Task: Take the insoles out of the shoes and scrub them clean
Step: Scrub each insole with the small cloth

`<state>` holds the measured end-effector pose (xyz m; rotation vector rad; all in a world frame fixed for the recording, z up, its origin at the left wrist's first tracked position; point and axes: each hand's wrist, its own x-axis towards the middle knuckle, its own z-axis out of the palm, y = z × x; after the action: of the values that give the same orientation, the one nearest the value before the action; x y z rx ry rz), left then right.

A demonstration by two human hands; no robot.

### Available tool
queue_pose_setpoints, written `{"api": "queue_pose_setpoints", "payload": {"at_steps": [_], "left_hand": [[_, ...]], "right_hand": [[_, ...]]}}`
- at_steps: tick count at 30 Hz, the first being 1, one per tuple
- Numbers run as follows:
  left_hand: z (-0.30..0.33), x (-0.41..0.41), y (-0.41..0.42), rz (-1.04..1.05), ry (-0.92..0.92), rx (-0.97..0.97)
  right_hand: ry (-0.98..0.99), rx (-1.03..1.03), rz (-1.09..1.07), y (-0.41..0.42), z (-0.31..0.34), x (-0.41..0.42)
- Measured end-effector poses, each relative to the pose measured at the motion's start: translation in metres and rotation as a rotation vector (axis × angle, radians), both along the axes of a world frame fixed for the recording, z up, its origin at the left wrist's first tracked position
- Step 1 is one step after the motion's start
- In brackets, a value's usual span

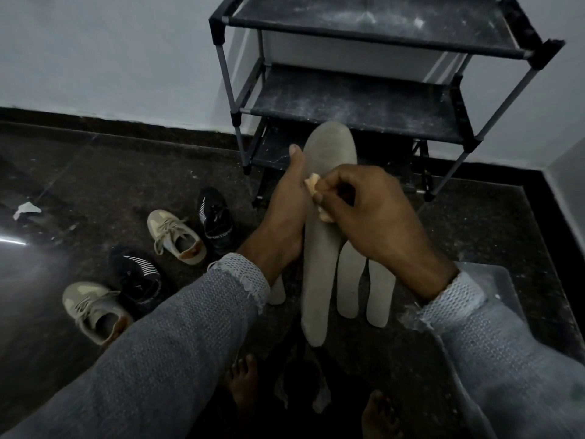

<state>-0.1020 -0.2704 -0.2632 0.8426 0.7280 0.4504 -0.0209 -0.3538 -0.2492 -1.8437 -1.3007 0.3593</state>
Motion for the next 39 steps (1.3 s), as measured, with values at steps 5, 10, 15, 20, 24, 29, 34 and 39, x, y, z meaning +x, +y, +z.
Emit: {"api": "queue_pose_setpoints", "payload": {"at_steps": [5, 10, 15, 20, 24, 29, 34, 39], "left_hand": [[-0.002, 0.004, -0.004, -0.008, -0.079, -0.073], [0.002, 0.0, 0.001, 0.006, -0.153, -0.117], [0.003, -0.001, 0.001, 0.008, -0.156, -0.08], [0.002, 0.001, 0.0, 0.03, -0.149, -0.086], [0.004, -0.004, 0.002, 0.009, -0.208, -0.134], [0.003, 0.0, -0.005, -0.014, -0.163, -0.097], [0.001, -0.001, -0.002, -0.021, -0.138, -0.11], [-0.001, -0.001, -0.004, -0.021, -0.118, -0.097]], "right_hand": [[-0.162, 0.03, -0.209, 0.003, -0.007, 0.02], [-0.021, -0.006, 0.011, 0.002, -0.003, -0.004], [-0.137, 0.044, -0.082, 0.002, -0.006, 0.013], [-0.165, 0.056, -0.144, 0.006, -0.012, 0.016], [-0.049, 0.049, 0.036, 0.003, -0.006, -0.004], [-0.205, 0.077, -0.187, 0.007, -0.012, 0.027], [-0.143, 0.099, -0.084, 0.006, -0.011, 0.007], [-0.243, 0.113, -0.163, 0.009, -0.011, 0.019]]}}
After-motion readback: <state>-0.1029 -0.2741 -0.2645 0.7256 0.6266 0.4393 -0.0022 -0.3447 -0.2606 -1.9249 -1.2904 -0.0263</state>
